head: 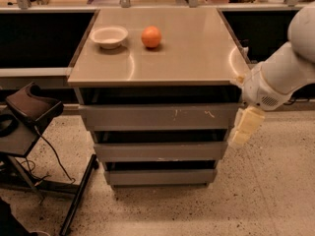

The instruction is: Open top drawer

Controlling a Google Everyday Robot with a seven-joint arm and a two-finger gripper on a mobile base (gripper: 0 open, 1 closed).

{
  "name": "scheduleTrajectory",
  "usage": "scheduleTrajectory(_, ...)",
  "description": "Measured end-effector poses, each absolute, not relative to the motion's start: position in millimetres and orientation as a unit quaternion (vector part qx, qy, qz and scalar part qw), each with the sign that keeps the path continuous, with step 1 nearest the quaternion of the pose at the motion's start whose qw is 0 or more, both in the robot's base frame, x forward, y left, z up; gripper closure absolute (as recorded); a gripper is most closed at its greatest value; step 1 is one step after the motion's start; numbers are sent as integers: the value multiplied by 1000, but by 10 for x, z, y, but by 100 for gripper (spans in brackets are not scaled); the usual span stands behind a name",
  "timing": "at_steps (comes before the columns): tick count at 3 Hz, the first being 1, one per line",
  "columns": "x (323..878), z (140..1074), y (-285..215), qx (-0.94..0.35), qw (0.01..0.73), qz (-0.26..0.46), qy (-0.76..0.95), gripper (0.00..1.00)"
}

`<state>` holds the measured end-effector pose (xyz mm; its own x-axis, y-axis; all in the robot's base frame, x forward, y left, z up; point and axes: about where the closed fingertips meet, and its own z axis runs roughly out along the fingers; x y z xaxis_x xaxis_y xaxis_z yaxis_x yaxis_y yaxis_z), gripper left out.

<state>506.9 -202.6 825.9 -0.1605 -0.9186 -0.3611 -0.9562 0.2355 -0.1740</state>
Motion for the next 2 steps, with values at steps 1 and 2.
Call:
scheduleTrajectory(1,5575,7963,-1952,-622,221,0,751,0)
scheduleTrajectory(2,5647,8005,-1961,-621,232,-13,749,0)
